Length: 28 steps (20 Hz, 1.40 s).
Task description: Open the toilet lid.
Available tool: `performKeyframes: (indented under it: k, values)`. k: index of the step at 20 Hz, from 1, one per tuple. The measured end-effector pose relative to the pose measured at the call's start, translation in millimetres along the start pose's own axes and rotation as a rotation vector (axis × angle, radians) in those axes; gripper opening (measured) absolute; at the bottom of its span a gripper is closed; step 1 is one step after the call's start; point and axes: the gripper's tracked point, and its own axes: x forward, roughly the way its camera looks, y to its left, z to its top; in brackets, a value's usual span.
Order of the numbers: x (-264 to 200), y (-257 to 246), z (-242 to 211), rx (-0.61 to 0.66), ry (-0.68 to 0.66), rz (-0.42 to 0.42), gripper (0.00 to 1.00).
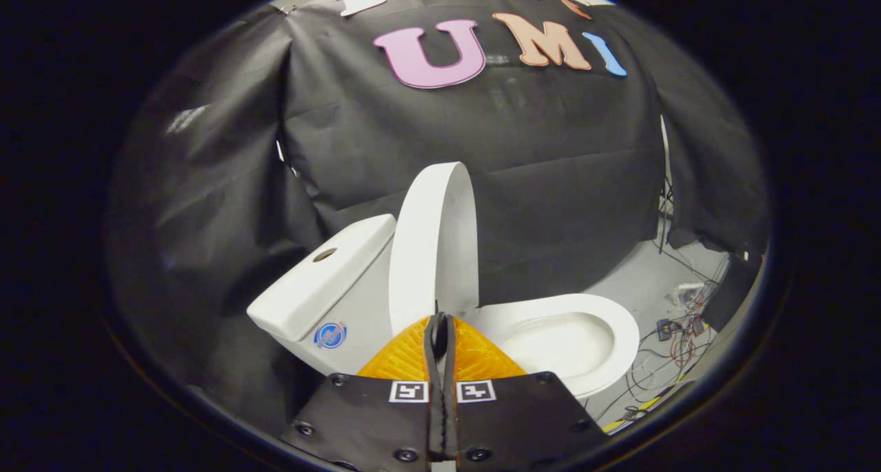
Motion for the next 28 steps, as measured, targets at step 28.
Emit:
performKeyframes:
  k: [28]
  values:
    - [39.7,124.7,-3.5,-0.244,-0.093,0.154,0.11]
